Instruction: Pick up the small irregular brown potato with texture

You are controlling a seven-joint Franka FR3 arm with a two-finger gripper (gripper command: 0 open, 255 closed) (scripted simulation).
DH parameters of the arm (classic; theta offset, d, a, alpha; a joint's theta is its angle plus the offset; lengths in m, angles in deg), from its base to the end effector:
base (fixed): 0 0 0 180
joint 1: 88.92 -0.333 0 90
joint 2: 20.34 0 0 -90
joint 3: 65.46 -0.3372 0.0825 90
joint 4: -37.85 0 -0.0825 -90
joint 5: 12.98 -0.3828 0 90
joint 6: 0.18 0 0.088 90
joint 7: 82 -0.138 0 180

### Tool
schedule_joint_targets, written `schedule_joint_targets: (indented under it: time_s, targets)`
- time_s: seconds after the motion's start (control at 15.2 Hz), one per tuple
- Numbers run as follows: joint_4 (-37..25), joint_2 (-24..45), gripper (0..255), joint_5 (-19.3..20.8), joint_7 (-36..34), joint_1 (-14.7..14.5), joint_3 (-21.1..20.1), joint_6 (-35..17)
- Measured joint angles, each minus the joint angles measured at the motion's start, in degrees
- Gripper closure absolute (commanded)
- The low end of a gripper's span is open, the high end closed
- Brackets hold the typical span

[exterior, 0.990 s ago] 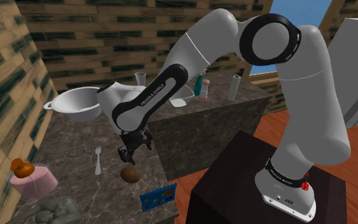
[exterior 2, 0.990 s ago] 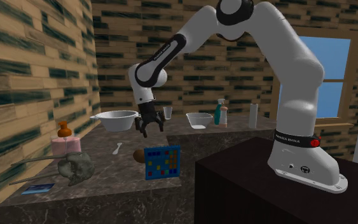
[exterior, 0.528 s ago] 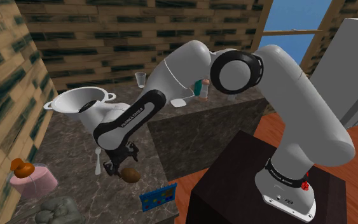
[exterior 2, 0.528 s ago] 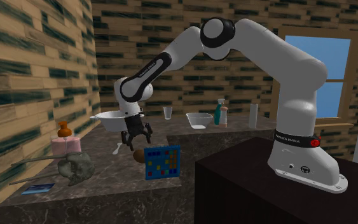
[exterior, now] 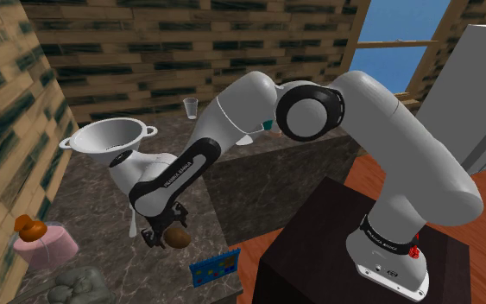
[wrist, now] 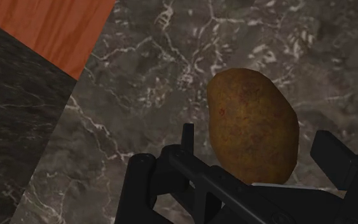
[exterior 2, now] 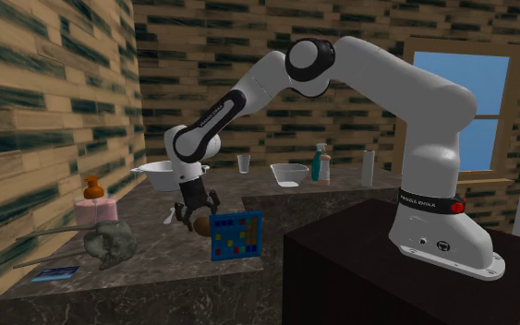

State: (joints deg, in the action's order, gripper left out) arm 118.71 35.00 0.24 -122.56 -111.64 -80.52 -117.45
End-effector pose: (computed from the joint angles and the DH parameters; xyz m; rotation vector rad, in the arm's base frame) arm 0.5740 0.3896 0.0931 2.9656 0.0168 -0.3800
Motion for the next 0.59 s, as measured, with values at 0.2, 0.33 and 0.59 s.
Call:
schedule_joint_targets:
  time_s: [0.2, 0.33, 0.59]
  targets:
    - [-0.35, 0.43, 255, 0.06, 0.04, -0.04, 0.07, -0.16]
    - [-0.38, 0.47, 255, 0.06, 0.03, -0.07, 0.06, -0.19]
    - [-0.41, 0.51, 255, 0.06, 0.01, -0.11, 0.05, -0.21]
